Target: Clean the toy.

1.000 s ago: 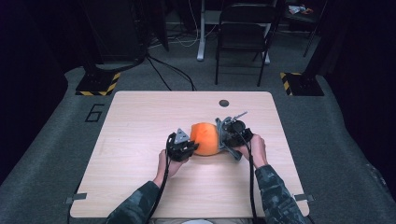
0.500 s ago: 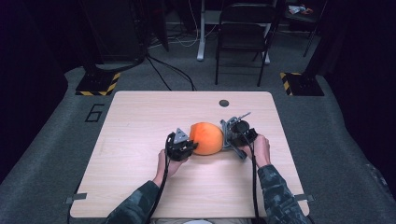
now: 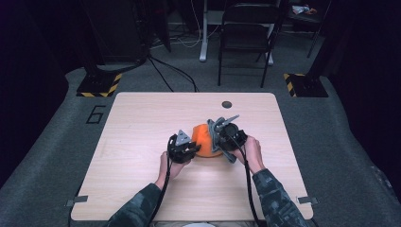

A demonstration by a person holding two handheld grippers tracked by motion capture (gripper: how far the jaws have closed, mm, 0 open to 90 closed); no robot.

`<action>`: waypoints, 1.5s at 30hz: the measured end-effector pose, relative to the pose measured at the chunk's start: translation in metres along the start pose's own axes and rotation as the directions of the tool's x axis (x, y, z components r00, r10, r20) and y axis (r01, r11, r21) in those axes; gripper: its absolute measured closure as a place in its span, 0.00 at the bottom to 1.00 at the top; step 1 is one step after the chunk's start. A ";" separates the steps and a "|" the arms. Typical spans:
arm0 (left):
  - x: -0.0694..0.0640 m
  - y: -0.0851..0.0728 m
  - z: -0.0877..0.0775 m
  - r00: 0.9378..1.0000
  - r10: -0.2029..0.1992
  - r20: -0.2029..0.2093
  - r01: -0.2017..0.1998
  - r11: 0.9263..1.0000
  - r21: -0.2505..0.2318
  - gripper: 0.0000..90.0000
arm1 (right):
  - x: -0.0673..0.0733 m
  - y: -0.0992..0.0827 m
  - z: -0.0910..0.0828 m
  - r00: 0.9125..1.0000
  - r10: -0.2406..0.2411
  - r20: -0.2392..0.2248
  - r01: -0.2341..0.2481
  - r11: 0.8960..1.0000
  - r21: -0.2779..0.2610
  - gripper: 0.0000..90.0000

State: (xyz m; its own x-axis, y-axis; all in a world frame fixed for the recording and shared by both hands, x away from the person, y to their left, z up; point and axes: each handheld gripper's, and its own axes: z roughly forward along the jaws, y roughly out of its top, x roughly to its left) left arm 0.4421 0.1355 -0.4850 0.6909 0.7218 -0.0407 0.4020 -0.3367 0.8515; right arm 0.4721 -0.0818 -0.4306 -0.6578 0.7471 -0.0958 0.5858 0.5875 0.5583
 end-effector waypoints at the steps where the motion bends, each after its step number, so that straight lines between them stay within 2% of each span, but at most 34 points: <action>1: 0.000 0.000 0.000 1.000 0.001 -0.005 -0.001 1.000 -0.001 0.75 | 0.000 -0.001 0.000 1.000 0.006 0.000 -0.006 1.000 0.002 0.76; 3: 0.000 0.001 -0.001 1.000 0.012 -0.021 -0.012 1.000 0.003 0.66 | -0.002 -0.002 0.001 1.000 0.013 0.004 -0.013 1.000 -0.015 0.76; 4: -0.003 0.002 -0.002 0.998 0.038 -0.048 -0.037 0.999 0.024 0.59 | -0.002 -0.002 0.001 1.000 0.022 -0.003 -0.022 1.000 -0.006 0.76; 5: -0.003 0.002 -0.002 0.998 0.038 -0.048 -0.037 0.999 0.024 0.54 | -0.002 -0.002 0.001 1.000 0.022 -0.003 -0.022 1.000 -0.006 0.76; 7: -0.005 0.000 0.000 0.998 0.041 -0.054 -0.039 0.999 0.038 0.49 | -0.007 -0.004 0.003 1.000 0.018 0.013 -0.018 1.000 -0.022 0.76; 8: -0.005 -0.001 0.002 0.997 0.051 -0.062 -0.048 0.998 0.045 0.48 | -0.008 -0.004 0.003 0.999 0.037 0.008 -0.037 0.999 -0.029 0.76; 9: -0.005 -0.002 0.003 0.997 0.046 -0.060 -0.043 0.998 0.049 0.46 | -0.010 -0.005 0.003 0.999 0.034 -0.001 -0.034 0.999 -0.025 0.76; 10: -0.004 -0.003 0.006 0.997 0.052 -0.060 -0.050 0.998 0.037 0.46 | -0.010 -0.005 0.004 0.999 0.047 -0.005 -0.047 0.999 -0.023 0.76; 12: -0.006 -0.005 0.009 0.996 0.067 -0.066 -0.065 0.997 0.034 0.49 | -0.011 -0.005 0.005 0.999 0.046 -0.006 -0.046 0.998 -0.031 0.76; 14: -0.007 -0.006 0.010 0.995 0.075 -0.071 -0.073 0.997 0.030 0.58 | -0.011 -0.005 0.005 0.999 0.046 -0.007 -0.046 0.998 -0.030 0.76; 15: -0.007 -0.007 0.011 0.994 0.075 -0.075 -0.074 0.997 0.025 0.58 | -0.011 -0.005 0.005 0.999 0.046 -0.007 -0.046 0.998 -0.030 0.76; 16: -0.008 -0.007 0.012 0.995 0.073 -0.072 -0.072 0.997 0.014 0.67 | -0.011 -0.005 0.005 0.999 0.046 -0.006 -0.047 0.998 -0.029 0.76; 18: -0.009 -0.008 0.012 0.994 0.072 -0.081 -0.072 0.997 0.003 0.74 | -0.011 -0.005 0.005 0.999 0.047 -0.007 -0.048 0.998 -0.029 0.76; 24: -0.007 -0.005 0.008 0.997 0.057 -0.061 -0.059 0.998 -0.028 0.83 | -0.016 -0.006 0.001 0.999 0.052 -0.013 -0.052 0.998 -0.039 0.76; 27: -0.007 -0.001 0.005 0.998 0.049 -0.043 -0.051 0.998 -0.037 0.85 | -0.019 -0.005 -0.004 0.997 0.070 -0.027 -0.071 0.997 -0.042 0.76; 31: -0.007 0.001 0.002 0.999 0.042 -0.029 -0.043 0.998 -0.045 0.87 | -0.021 -0.005 -0.008 0.997 0.069 -0.022 -0.070 0.996 -0.050 0.76; 34: -0.007 0.005 -0.003 0.999 0.037 -0.017 -0.038 0.997 -0.066 0.88 | -0.020 -0.001 -0.019 0.997 0.070 -0.027 -0.072 0.994 -0.084 0.76; 37: -0.009 0.009 -0.009 0.999 0.046 0.001 -0.046 0.996 -0.079 0.88 | -0.016 0.002 -0.025 0.996 0.072 -0.053 -0.077 0.991 -0.109 0.76; 38: -0.013 0.011 -0.010 0.999 0.049 0.014 -0.047 0.996 -0.078 0.88 | -0.010 0.005 -0.030 0.996 0.057 -0.066 -0.066 0.987 -0.145 0.76; 40: -0.017 0.011 -0.009 0.998 0.052 0.028 -0.050 0.996 -0.078 0.88 | -0.003 0.008 -0.032 0.996 0.040 -0.075 -0.052 0.984 -0.170 0.76; 43: -0.023 0.011 -0.009 0.998 0.059 0.037 -0.056 0.995 -0.082 0.88 | 0.003 0.010 -0.031 0.996 0.031 -0.089 -0.047 0.982 -0.182 0.76; 45: -0.026 0.011 -0.009 0.996 0.081 0.033 -0.079 0.994 -0.070 0.88 | 0.008 0.010 -0.025 0.997 0.016 -0.078 -0.031 0.980 -0.194 0.76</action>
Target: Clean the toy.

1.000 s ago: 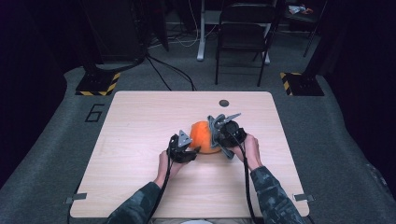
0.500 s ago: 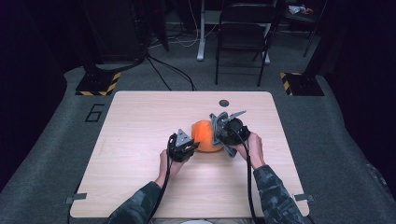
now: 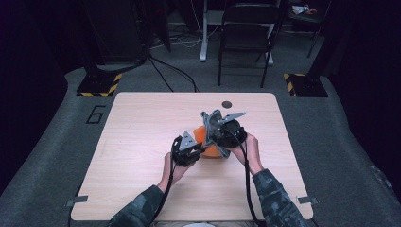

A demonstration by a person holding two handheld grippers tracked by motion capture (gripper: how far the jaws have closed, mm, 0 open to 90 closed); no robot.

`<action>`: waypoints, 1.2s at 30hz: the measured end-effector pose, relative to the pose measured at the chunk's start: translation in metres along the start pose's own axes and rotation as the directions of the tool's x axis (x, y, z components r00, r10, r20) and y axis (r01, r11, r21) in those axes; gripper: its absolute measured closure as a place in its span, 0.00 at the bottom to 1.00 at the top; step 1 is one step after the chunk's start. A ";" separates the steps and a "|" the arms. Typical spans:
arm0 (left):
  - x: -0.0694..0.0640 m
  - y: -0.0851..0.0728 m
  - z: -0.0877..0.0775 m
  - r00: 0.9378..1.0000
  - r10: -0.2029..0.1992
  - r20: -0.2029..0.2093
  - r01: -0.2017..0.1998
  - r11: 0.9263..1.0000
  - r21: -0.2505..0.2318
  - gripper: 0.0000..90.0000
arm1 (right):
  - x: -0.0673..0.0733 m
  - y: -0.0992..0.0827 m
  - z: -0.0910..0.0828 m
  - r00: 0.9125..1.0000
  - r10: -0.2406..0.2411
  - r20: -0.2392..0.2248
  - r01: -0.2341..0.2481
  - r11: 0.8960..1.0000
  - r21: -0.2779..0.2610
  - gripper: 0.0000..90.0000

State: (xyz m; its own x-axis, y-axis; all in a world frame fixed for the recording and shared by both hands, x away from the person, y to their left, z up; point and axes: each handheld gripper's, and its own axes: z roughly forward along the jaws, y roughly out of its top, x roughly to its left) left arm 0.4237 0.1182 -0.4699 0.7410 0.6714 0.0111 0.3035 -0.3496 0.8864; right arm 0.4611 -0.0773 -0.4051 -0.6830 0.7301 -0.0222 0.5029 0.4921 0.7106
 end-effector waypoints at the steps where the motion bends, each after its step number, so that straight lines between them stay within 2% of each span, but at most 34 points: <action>1: 0.001 -0.001 0.001 1.000 -0.004 0.004 0.003 1.000 0.009 0.88 | -0.001 -0.001 0.002 1.000 0.006 -0.004 -0.006 1.000 0.003 0.76; 7: 0.005 -0.004 0.004 1.000 -0.020 0.002 0.020 1.000 0.017 0.88 | -0.006 -0.005 0.006 1.000 0.010 0.012 -0.010 0.999 0.044 0.76; 8: 0.008 -0.005 0.004 1.000 -0.027 -0.002 0.027 0.999 0.020 0.87 | -0.008 -0.008 0.008 0.999 -0.013 0.040 0.010 0.998 0.068 0.76; 11: 0.012 -0.007 0.004 0.998 -0.055 0.005 0.055 0.998 0.024 0.87 | -0.017 -0.013 0.010 0.999 0.012 0.031 -0.015 0.995 0.095 0.75; 15: 0.015 -0.008 0.005 0.998 -0.058 0.003 0.058 0.998 0.023 0.87 | -0.026 -0.018 0.012 0.999 0.033 0.037 -0.038 0.991 0.125 0.75; 23: 0.018 -0.010 0.005 0.997 -0.071 0.009 0.070 0.997 0.024 0.87 | -0.044 -0.030 0.019 0.994 0.096 0.052 -0.103 0.980 0.171 0.75; 29: 0.018 -0.010 0.005 0.998 -0.069 0.007 0.069 0.997 0.024 0.87 | -0.054 -0.039 0.027 0.988 0.137 0.074 -0.151 0.963 0.224 0.75; 33: 0.018 -0.010 0.005 0.997 -0.073 0.007 0.073 0.997 0.024 0.87 | -0.057 -0.043 0.030 0.986 0.145 0.085 -0.161 0.958 0.237 0.75; 35: 0.019 -0.010 0.004 0.997 -0.071 0.008 0.071 0.997 0.029 0.87 | -0.059 -0.045 0.033 0.984 0.143 0.106 -0.166 0.950 0.263 0.75; 36: 0.019 -0.010 0.004 0.997 -0.071 0.008 0.071 0.997 0.029 0.87 | -0.059 -0.045 0.033 0.984 0.143 0.106 -0.166 0.950 0.263 0.75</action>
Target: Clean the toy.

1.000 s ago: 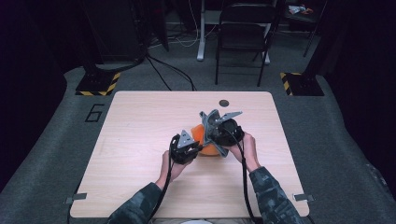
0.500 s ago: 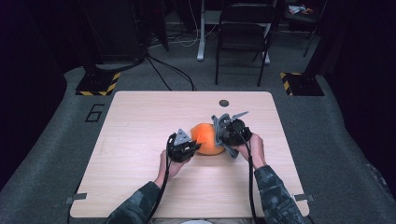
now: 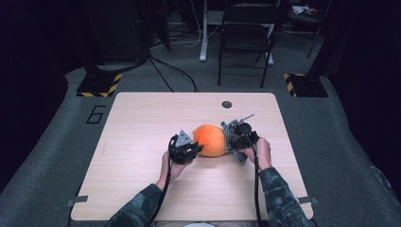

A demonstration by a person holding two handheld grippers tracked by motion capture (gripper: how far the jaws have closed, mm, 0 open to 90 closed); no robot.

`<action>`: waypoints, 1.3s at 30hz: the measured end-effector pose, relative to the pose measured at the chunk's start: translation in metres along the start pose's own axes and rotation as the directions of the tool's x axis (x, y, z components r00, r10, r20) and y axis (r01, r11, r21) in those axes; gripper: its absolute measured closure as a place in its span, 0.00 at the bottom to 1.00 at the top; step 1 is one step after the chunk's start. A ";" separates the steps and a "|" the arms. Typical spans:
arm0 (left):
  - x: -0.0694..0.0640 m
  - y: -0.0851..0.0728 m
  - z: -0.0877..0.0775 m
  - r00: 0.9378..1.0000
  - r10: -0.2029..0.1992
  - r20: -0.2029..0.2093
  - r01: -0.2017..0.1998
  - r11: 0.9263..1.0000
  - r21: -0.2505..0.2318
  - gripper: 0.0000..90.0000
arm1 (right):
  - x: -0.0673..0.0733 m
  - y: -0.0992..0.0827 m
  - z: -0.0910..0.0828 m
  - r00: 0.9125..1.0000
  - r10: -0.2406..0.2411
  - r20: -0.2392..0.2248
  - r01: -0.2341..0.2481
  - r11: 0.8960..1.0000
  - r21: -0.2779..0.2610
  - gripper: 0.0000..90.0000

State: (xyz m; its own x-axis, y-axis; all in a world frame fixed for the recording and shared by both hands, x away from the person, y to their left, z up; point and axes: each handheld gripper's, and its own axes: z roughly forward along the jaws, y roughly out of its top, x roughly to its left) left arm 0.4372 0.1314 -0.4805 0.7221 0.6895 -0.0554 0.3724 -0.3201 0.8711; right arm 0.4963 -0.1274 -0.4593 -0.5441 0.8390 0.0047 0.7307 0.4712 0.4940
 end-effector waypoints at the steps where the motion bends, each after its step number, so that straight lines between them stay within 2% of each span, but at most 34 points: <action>1: 0.000 0.000 0.000 1.000 -0.005 0.000 0.005 1.000 -0.002 0.87 | -0.001 0.000 0.000 1.000 0.001 0.009 -0.001 1.000 0.005 0.76; 4: 0.001 0.000 0.000 1.000 -0.003 -0.007 0.003 1.000 -0.008 0.87 | 0.000 0.001 -0.003 1.000 -0.005 0.015 0.005 1.000 -0.003 0.76; 5: 0.002 0.000 0.000 1.000 -0.004 -0.006 0.004 1.000 -0.006 0.87 | 0.003 0.003 -0.009 0.999 -0.032 0.039 0.032 0.999 -0.017 0.76; 7: 0.002 0.000 0.000 1.000 -0.009 -0.006 0.009 1.000 -0.007 0.87 | 0.006 0.004 -0.013 0.998 -0.037 0.041 0.039 0.999 -0.028 0.76; 9: 0.001 0.000 0.000 1.000 -0.011 -0.007 0.011 1.000 -0.010 0.87 | 0.014 0.010 -0.024 0.997 -0.066 0.043 0.069 0.996 -0.062 0.76; 11: 0.000 0.000 -0.001 1.000 -0.002 -0.002 0.002 1.000 -0.002 0.87 | 0.022 0.013 -0.033 0.997 -0.073 0.026 0.075 0.992 -0.100 0.76; 12: -0.001 0.000 0.000 1.000 -0.002 -0.005 0.002 1.000 -0.009 0.87 | 0.025 0.015 -0.038 0.995 -0.097 0.017 0.098 0.988 -0.118 0.76; 16: -0.005 0.001 0.000 1.000 0.010 0.002 -0.010 1.000 -0.008 0.87 | 0.047 0.021 -0.050 0.989 -0.146 -0.023 0.139 0.971 -0.194 0.76; 17: -0.006 0.001 0.001 1.000 0.008 0.000 -0.008 1.000 -0.015 0.87 | 0.053 0.022 -0.050 0.986 -0.166 -0.020 0.158 0.965 -0.210 0.76; 18: -0.006 0.001 0.001 1.000 0.008 0.000 -0.008 1.000 -0.015 0.87 | 0.053 0.022 -0.050 0.986 -0.166 -0.020 0.158 0.965 -0.210 0.76; 19: -0.007 0.001 0.001 1.000 0.015 0.004 -0.015 1.000 -0.004 0.87 | 0.062 0.023 -0.048 0.980 -0.199 -0.017 0.191 0.959 -0.208 0.76; 21: -0.006 0.001 0.001 1.000 0.012 0.000 -0.012 1.000 -0.009 0.87 | 0.067 0.022 -0.043 0.979 -0.202 0.005 0.199 0.962 -0.189 0.76; 22: -0.005 0.000 0.001 1.000 0.012 0.001 -0.012 1.000 -0.005 0.87 | 0.066 0.022 -0.040 0.977 -0.215 0.004 0.212 0.960 -0.185 0.76; 24: -0.005 0.000 0.001 1.000 0.007 0.002 -0.007 1.000 -0.004 0.87 | 0.063 0.022 -0.040 0.977 -0.214 -0.002 0.210 0.961 -0.179 0.76; 26: -0.004 0.000 0.001 1.000 0.002 0.001 -0.002 1.000 -0.008 0.87 | 0.056 0.021 -0.038 0.979 -0.202 0.005 0.200 0.968 -0.150 0.76; 28: -0.003 0.000 0.002 1.000 -0.003 0.001 0.003 1.000 -0.007 0.87 | 0.049 0.018 -0.035 0.986 -0.166 -0.001 0.165 0.979 -0.121 0.75; 29: -0.003 -0.001 0.002 1.000 -0.005 0.001 0.005 1.000 -0.006 0.87 | 0.049 0.018 -0.035 0.986 -0.166 -0.001 0.165 0.979 -0.121 0.75; 31: -0.002 -0.001 0.002 1.000 -0.002 0.001 0.002 1.000 -0.002 0.87 | 0.037 0.015 -0.030 0.991 -0.136 -0.016 0.134 0.987 -0.093 0.75; 33: -0.002 -0.001 0.002 1.000 -0.003 0.001 0.003 1.000 -0.003 0.87 | 0.033 0.014 -0.029 0.992 -0.125 -0.013 0.124 0.989 -0.081 0.75; 34: -0.001 -0.001 0.001 1.000 -0.007 0.002 0.007 1.000 -0.002 0.87 | 0.028 0.011 -0.025 0.995 -0.095 0.003 0.095 0.994 -0.046 0.75; 36: -0.001 -0.001 0.002 1.000 -0.010 0.001 0.010 1.000 -0.004 0.87 | 0.024 0.010 -0.023 0.995 -0.098 0.016 0.098 0.995 -0.034 0.75; 37: -0.001 -0.001 0.002 1.000 -0.014 0.000 0.014 1.000 -0.007 0.87 | 0.017 0.007 -0.017 0.996 -0.082 0.018 0.083 0.997 -0.011 0.75; 39: 0.000 -0.001 0.002 1.000 -0.011 -0.005 0.011 1.000 -0.006 0.87 | 0.015 0.005 -0.013 0.997 -0.070 0.017 0.070 0.998 -0.003 0.75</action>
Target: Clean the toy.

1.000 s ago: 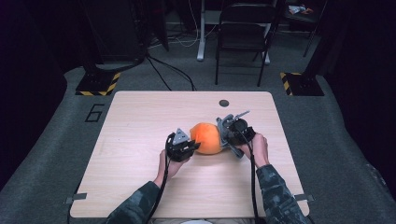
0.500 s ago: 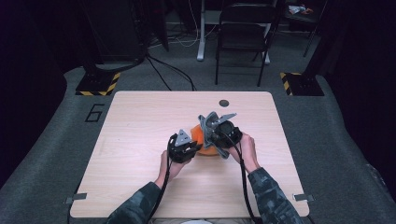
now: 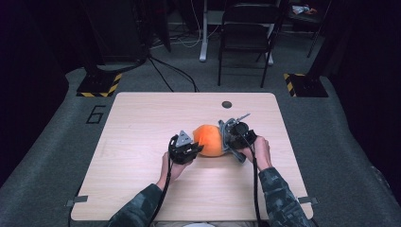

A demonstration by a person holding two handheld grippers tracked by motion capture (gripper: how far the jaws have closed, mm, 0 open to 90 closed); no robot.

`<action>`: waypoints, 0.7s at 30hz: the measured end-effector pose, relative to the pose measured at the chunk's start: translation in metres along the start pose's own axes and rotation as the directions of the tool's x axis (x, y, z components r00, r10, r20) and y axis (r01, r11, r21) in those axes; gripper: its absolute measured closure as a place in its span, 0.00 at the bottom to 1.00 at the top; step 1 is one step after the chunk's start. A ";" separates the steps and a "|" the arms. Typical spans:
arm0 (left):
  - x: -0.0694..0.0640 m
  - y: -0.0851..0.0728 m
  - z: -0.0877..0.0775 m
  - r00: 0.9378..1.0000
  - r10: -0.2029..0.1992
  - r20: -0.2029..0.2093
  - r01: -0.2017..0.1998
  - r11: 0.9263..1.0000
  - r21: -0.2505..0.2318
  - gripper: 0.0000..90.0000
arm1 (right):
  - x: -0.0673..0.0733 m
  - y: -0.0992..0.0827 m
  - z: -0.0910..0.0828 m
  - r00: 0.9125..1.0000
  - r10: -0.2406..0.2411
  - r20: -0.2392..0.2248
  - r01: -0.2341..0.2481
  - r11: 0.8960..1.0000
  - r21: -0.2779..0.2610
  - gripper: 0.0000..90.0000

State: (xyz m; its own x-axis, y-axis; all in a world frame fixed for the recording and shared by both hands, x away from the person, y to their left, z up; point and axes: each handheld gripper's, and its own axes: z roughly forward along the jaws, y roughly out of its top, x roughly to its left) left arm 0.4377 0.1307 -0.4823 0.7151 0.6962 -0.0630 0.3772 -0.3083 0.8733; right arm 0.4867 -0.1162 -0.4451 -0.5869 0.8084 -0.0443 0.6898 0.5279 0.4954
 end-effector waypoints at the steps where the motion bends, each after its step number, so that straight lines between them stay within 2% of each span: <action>1: 0.000 0.000 0.000 1.000 0.000 -0.001 0.000 1.000 -0.001 0.87 | -0.002 -0.001 0.003 1.000 0.004 0.004 -0.004 1.000 0.014 0.76; 3: 0.000 0.000 0.000 1.000 0.000 -0.001 0.000 1.000 -0.001 0.87 | -0.006 -0.005 0.013 1.000 0.028 0.009 -0.029 0.999 0.042 0.75; 8: 0.001 0.000 0.000 1.000 -0.006 -0.001 0.006 1.000 -0.003 0.87 | -0.011 -0.009 0.022 0.999 0.028 0.028 -0.030 0.996 0.083 0.75; 11: 0.002 -0.001 0.000 1.000 -0.022 -0.007 0.021 1.000 -0.012 0.86 | -0.012 -0.007 0.015 0.999 0.027 0.036 -0.030 0.997 0.071 0.76; 12: 0.003 -0.001 -0.001 1.000 -0.023 -0.002 0.023 1.000 -0.010 0.86 | -0.013 -0.006 0.009 0.999 0.029 0.036 -0.031 0.998 0.051 0.76; 13: 0.004 -0.001 -0.001 1.000 -0.019 -0.003 0.019 1.000 -0.008 0.86 | -0.012 -0.002 -0.006 0.999 0.023 0.033 -0.023 1.000 -0.002 0.76; 14: 0.005 -0.001 -0.001 1.000 -0.016 -0.004 0.016 1.000 -0.008 0.86 | -0.009 0.001 -0.014 1.000 0.025 0.016 -0.025 0.999 -0.023 0.76; 15: 0.005 -0.001 -0.001 1.000 -0.016 -0.004 0.016 1.000 -0.008 0.86 | -0.009 0.001 -0.014 1.000 0.025 0.016 -0.025 0.999 -0.023 0.76; 16: 0.004 -0.001 -0.001 1.000 -0.022 -0.007 0.021 1.000 -0.014 0.86 | 0.000 0.006 -0.026 1.000 0.006 0.000 -0.006 0.998 -0.063 0.76; 17: 0.003 -0.001 -0.001 1.000 -0.023 -0.007 0.023 1.000 -0.015 0.86 | 0.005 0.008 -0.029 1.000 -0.017 -0.016 0.016 0.998 -0.064 0.76; 18: 0.003 -0.001 -0.001 1.000 -0.023 -0.007 0.023 1.000 -0.015 0.86 | 0.005 0.008 -0.029 1.000 -0.017 -0.016 0.016 0.998 -0.064 0.76; 19: 0.003 -0.001 -0.001 1.000 -0.022 -0.008 0.022 1.000 -0.015 0.85 | 0.017 0.011 -0.029 0.998 -0.047 -0.050 0.045 0.997 -0.057 0.76; 20: 0.003 -0.001 -0.001 1.000 -0.022 -0.008 0.022 1.000 -0.015 0.85 | 0.017 0.011 -0.029 0.998 -0.047 -0.050 0.045 0.997 -0.057 0.76; 21: 0.004 -0.001 -0.001 1.000 -0.021 -0.008 0.021 1.000 -0.015 0.84 | 0.027 0.013 -0.021 0.997 -0.076 -0.034 0.075 0.997 -0.029 0.76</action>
State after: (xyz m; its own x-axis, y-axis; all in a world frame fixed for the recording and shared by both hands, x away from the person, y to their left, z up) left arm 0.4397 0.1340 -0.4827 0.7022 0.7078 -0.0771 0.3832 -0.2845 0.8788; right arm 0.4709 -0.0933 -0.4220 -0.6517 0.7567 -0.0518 0.6312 0.5790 0.5161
